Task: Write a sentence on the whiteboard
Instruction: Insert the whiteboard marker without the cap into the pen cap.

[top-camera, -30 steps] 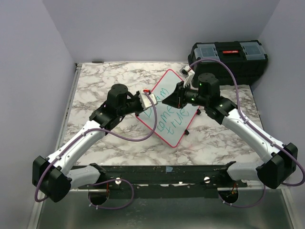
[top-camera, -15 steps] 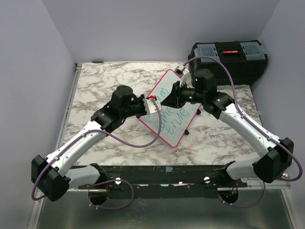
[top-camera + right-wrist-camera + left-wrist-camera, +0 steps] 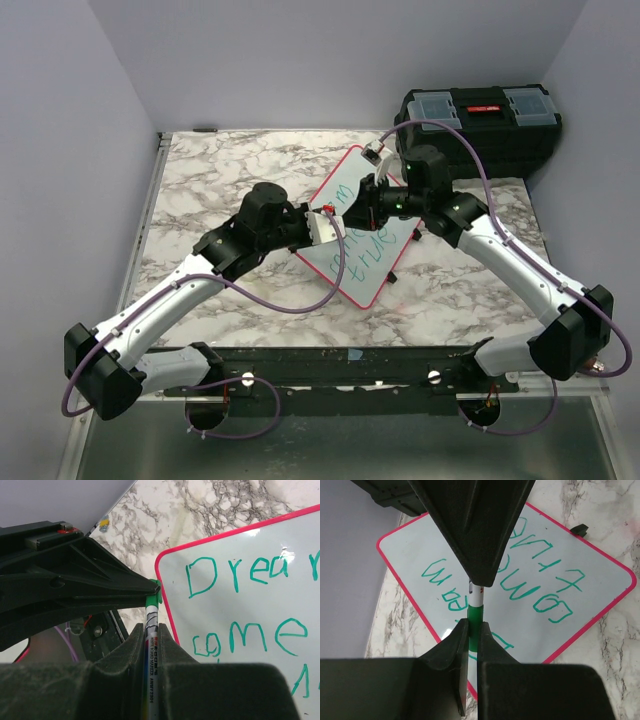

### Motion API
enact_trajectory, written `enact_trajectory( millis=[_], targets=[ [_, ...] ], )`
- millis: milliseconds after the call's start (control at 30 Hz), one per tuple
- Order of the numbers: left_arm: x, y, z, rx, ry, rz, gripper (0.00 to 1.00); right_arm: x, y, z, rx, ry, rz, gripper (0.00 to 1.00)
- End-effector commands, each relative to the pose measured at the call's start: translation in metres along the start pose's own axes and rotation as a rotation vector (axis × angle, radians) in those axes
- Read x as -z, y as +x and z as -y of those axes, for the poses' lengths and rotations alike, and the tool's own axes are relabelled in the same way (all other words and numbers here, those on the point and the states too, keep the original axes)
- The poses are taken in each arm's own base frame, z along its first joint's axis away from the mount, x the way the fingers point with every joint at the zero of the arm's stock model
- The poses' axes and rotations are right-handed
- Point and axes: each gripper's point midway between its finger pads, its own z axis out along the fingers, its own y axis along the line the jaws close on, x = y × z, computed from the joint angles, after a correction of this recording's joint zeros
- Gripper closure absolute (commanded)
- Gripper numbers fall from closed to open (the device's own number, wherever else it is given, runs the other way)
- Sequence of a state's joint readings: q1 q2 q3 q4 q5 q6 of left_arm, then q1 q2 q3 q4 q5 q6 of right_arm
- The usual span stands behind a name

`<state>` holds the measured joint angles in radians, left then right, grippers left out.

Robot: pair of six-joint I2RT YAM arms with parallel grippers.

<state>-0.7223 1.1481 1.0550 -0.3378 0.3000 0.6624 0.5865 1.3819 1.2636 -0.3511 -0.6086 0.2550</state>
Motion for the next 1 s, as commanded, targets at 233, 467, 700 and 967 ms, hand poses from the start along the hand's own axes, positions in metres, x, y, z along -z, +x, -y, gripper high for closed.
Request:
enact_trajectory(
  millis=[233,467,700,967],
  targets=[
    [0.034,-0.131,0.011,-0.109,0.191,0.422,1.00,-0.015,0.019,-0.015,0.108,-0.125,-0.083,0.99],
    [0.030,-0.127,0.006,-0.094,0.170,0.388,1.00,-0.015,0.016,-0.008,0.114,-0.077,-0.067,0.99],
    [0.032,-0.107,-0.001,-0.091,0.083,0.326,0.43,-0.006,0.006,0.008,0.077,0.070,0.022,0.99],
    [0.043,-0.089,-0.009,-0.041,-0.016,0.284,0.26,0.018,0.001,0.041,-0.012,0.323,0.144,0.99]
  ],
)
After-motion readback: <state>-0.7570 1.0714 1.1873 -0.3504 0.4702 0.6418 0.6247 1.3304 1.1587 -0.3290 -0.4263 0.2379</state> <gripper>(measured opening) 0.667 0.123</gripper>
